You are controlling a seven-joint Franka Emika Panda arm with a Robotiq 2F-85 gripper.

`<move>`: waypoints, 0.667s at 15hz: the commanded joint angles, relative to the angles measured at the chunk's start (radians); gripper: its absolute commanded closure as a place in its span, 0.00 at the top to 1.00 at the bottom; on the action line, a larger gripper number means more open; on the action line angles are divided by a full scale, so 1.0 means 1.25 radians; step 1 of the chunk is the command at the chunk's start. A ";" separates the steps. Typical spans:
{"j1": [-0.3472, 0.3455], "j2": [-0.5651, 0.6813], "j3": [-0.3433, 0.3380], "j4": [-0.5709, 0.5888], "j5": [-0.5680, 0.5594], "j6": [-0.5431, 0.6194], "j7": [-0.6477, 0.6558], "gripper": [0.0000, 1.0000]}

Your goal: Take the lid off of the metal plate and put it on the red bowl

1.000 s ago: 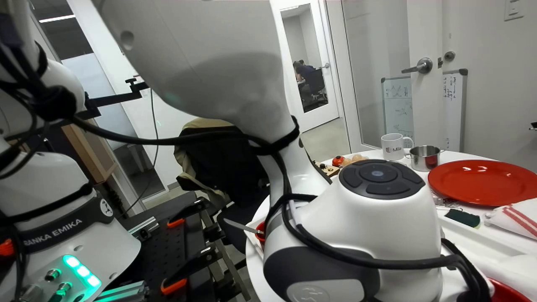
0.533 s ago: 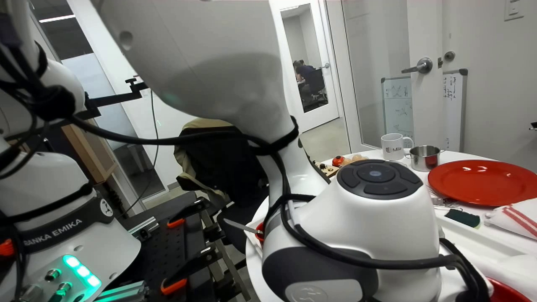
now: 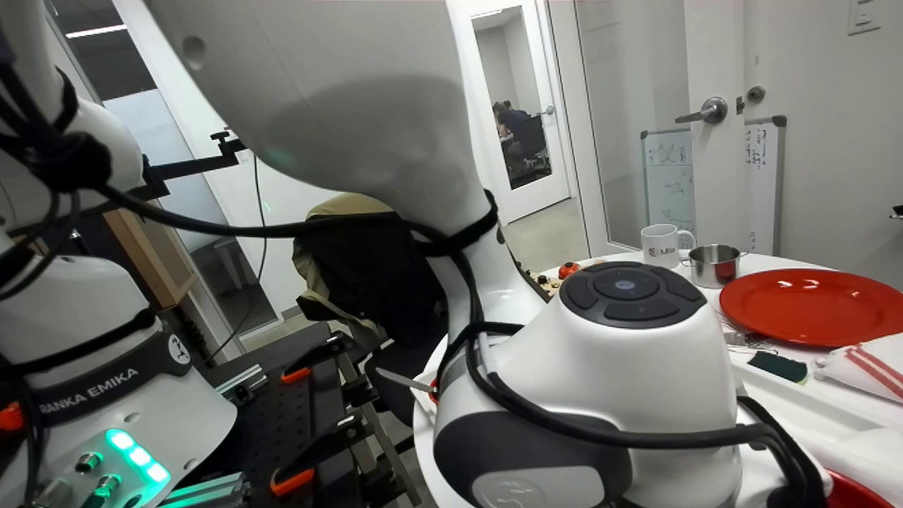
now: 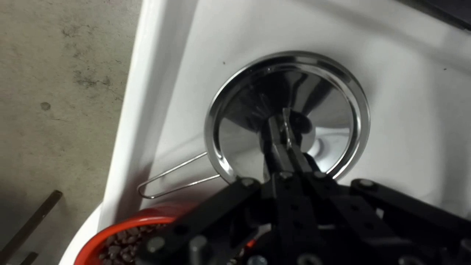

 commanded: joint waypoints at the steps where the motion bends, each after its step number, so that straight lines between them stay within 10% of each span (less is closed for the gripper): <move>1: 0.006 -0.054 -0.009 -0.053 -0.008 0.023 0.013 0.00; 10: -0.016 -0.137 0.017 -0.117 -0.028 0.074 -0.002 0.00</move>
